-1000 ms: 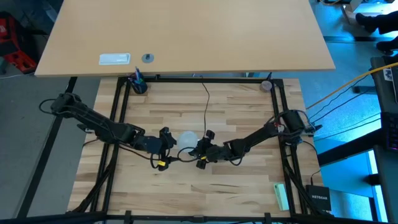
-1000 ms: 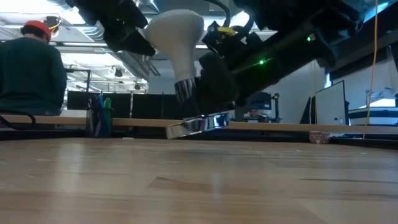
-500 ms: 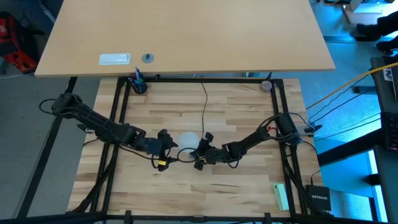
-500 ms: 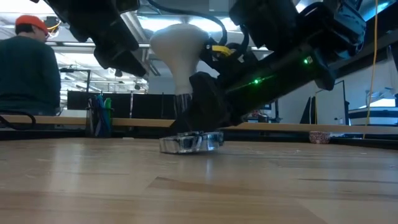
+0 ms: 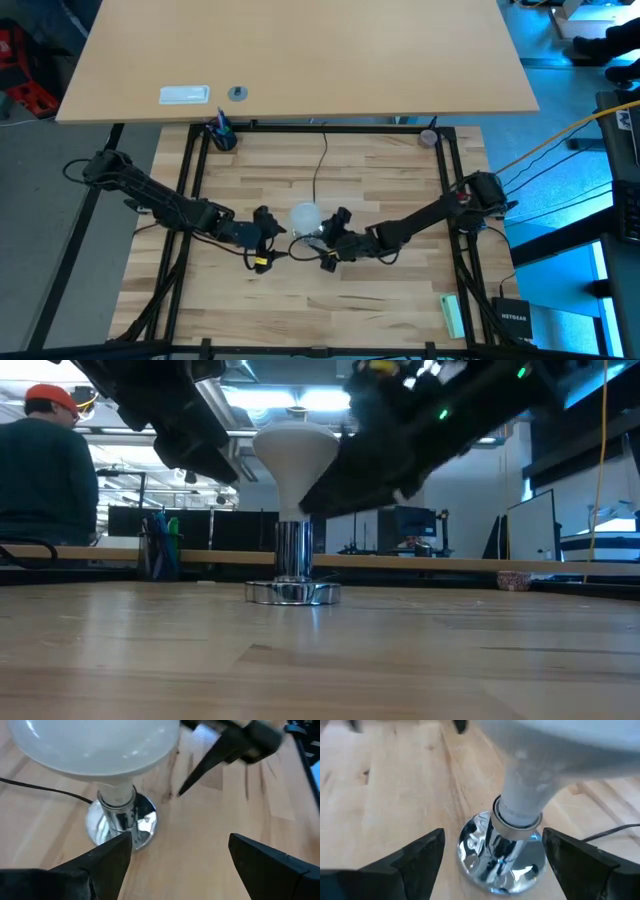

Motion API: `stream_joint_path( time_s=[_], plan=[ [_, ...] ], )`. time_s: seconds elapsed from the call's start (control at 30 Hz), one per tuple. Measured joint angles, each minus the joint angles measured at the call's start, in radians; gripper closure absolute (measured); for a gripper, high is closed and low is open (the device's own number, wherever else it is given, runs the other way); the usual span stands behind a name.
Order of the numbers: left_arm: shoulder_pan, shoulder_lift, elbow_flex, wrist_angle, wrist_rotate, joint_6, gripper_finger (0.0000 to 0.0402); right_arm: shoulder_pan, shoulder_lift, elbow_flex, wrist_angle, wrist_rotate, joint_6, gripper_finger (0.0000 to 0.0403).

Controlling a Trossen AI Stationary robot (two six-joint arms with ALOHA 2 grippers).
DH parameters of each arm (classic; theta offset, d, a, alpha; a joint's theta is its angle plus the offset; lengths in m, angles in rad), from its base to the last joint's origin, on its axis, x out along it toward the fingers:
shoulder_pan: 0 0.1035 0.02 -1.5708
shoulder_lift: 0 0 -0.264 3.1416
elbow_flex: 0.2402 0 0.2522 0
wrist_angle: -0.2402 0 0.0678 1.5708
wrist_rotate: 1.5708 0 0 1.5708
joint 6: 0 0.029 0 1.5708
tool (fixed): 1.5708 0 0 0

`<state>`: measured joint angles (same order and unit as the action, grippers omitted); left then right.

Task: Screw lightbulb
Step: Remove the lightbulb from the lamp

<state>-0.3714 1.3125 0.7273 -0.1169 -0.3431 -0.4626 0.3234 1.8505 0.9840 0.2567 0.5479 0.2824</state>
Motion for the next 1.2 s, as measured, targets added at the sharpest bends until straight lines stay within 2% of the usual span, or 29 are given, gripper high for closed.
stream_joint_path(
  time_s=[0.1,0.17,0.3,0.37,0.5,0.6,0.73,0.93,1.1,1.2],
  plan=[
    [0.0,0.0,0.0,0.0,-0.024,0.017,0.008,0.007,-0.064,0.0,-0.05,-0.027,0.057,0.0067],
    [0.0,0.002,0.0,0.001,-0.043,0.018,0.008,0.006,-0.113,0.0,-0.045,-0.082,0.108,0.0067],
    [0.0,0.015,0.0,0.004,-0.057,0.03,0.008,0.003,-0.232,0.0,-0.126,-0.243,0.057,0.0066],
    [0.0,0.029,0.0,-0.004,-0.057,0.03,0.008,0.003,-0.297,0.0,-0.219,-0.275,0.051,0.0066],
    [0.0,0.075,0.0,0.004,-0.057,0.021,0.008,0.02,-0.398,0.0,-0.391,-0.28,0.087,0.0066],
    [0.006,0.128,0.0,0.033,-0.057,0.029,0.008,0.039,-0.43,0.0,-0.427,-0.27,0.075,0.0066],
    [0.04,0.205,0.001,0.099,-0.041,0.037,0.008,0.052,-0.431,-0.002,-0.446,-0.195,0.017,0.0066],
    [0.13,0.256,0.001,0.107,0.03,-0.002,0.008,0.041,-0.447,-0.129,-0.263,-0.08,-0.088,0.0065],
    [0.205,0.256,0.001,0.16,0.033,0.005,0.008,-0.007,-0.477,-0.266,-0.079,-0.133,-0.107,0.0065],
    [0.231,0.262,0.001,0.247,0.034,-0.001,0.008,-0.038,-0.489,-0.299,0.034,-0.15,-0.13,0.0065]
  ],
)
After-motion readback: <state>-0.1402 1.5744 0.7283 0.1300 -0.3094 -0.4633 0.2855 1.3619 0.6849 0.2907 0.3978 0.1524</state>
